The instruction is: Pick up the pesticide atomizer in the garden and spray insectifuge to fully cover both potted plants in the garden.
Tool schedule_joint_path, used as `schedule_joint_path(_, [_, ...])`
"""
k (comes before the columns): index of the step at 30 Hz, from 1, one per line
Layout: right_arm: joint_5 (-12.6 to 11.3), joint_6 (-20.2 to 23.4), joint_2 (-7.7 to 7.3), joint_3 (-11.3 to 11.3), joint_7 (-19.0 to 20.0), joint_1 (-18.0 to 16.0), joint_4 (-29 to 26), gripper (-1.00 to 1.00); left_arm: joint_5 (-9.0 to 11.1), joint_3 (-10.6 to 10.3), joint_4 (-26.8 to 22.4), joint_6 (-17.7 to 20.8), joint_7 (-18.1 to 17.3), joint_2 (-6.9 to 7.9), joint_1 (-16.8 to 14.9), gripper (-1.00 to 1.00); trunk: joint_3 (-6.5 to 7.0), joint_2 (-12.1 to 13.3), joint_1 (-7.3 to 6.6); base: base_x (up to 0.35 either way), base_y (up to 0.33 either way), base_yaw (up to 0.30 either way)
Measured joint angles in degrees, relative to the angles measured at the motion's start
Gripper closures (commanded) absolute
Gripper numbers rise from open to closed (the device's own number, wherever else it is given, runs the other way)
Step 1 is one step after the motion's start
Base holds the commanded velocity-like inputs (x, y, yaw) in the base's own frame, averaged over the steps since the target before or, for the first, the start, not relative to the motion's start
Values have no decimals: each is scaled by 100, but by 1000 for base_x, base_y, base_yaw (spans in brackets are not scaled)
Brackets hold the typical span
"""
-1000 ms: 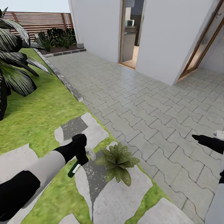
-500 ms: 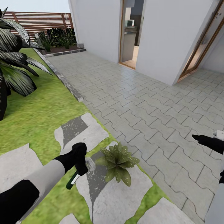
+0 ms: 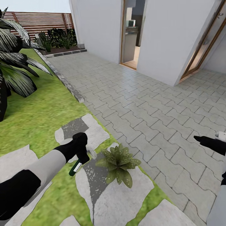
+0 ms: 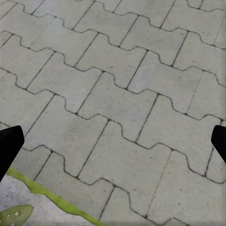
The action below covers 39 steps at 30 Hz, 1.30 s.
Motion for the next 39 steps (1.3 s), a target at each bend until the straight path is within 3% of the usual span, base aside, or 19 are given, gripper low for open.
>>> schedule_joint_path(3, [0, 1, 0, 1, 0, 0, 0, -100, 9, -5, 0, 7, 11, 0, 86, 100, 0, 0, 0, 0, 0, 0])
schedule_joint_path(7, [0, -1, 0, 1, 0, 0, 0, -100, 9, -26, -1, 7, 23, -3, 459, 100, 0, 0, 0, 0, 0, 0])
schedule_joint_path(12, [0, 1, 0, 1, 0, 0, 0, -100, 3, 5, -9, 1, 27, 0, 576, 100, 0, 0, 0, 0, 0, 0])
schedule_joint_path(15, [0, -1, 0, 1, 0, 0, 0, -100, 2, 4, -16, -2, 23, 0, 534, 100, 0, 0, 0, 0, 0, 0])
schedule_joint_path(19, [0, 1, 0, 1, 0, 0, 0, -100, -11, 18, -18, -7, 16, 0, 174, 100, 1, 0, 0, 0, 0, 0])
schedule_joint_path(24, [0, 0, 0, 1, 0, 0, 0, -100, 5, 299, -18, 15, 18, -5, -26, 100, 0, 0, 0, 0, 0, 0])
schedule_joint_path(39, [0, -1, 0, 1, 0, 0, 5, -100, 7, 347, -18, 11, 18, -18, 141, 100, 0, 0, 0, 0, 0, 0])
